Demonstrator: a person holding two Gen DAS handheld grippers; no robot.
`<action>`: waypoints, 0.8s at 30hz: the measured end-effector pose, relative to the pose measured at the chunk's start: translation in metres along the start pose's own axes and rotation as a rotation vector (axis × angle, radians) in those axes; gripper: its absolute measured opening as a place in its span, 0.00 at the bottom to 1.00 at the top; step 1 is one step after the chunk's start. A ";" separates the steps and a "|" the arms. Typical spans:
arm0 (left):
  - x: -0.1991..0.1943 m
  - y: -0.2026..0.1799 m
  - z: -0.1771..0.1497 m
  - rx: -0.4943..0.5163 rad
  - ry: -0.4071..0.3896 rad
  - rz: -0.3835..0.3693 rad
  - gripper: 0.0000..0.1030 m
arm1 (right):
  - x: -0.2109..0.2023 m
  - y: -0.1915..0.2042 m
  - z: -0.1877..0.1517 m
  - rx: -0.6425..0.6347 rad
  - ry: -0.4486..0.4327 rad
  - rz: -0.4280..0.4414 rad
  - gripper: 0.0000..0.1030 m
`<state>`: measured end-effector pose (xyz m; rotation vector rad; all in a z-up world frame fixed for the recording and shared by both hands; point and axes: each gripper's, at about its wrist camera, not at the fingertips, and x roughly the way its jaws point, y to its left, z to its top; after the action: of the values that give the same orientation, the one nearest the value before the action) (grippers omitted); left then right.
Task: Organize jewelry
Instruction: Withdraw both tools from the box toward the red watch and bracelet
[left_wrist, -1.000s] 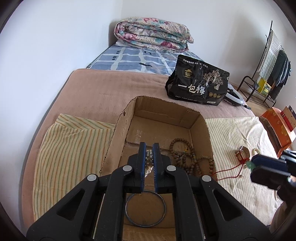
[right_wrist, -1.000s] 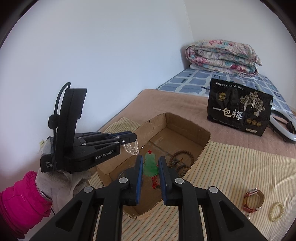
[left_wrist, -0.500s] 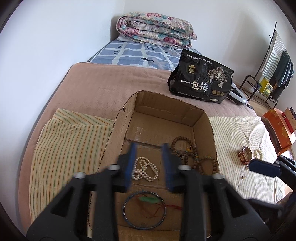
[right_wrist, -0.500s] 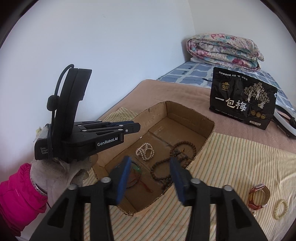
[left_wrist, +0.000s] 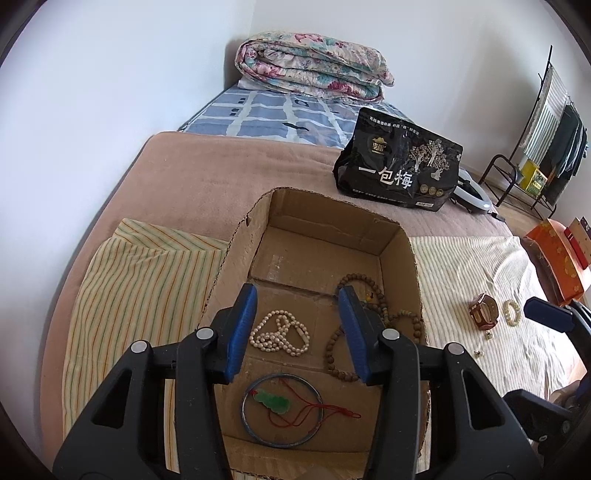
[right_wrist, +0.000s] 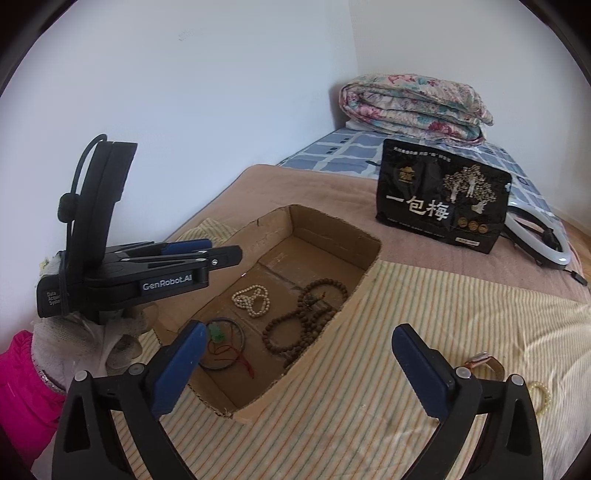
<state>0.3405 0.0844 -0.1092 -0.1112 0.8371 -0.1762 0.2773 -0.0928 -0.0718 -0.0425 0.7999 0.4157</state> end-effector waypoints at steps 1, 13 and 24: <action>-0.002 -0.001 0.000 0.000 -0.002 -0.002 0.45 | -0.002 -0.001 0.000 0.001 -0.003 -0.011 1.00; -0.023 -0.032 -0.003 0.018 -0.026 -0.051 0.59 | -0.033 -0.032 -0.016 0.019 -0.039 -0.104 1.00; -0.033 -0.080 -0.008 0.066 -0.027 -0.098 0.59 | -0.071 -0.092 -0.048 0.070 -0.058 -0.214 1.00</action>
<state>0.3041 0.0122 -0.0774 -0.0921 0.7986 -0.2936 0.2346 -0.2108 -0.0664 -0.0501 0.7436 0.1850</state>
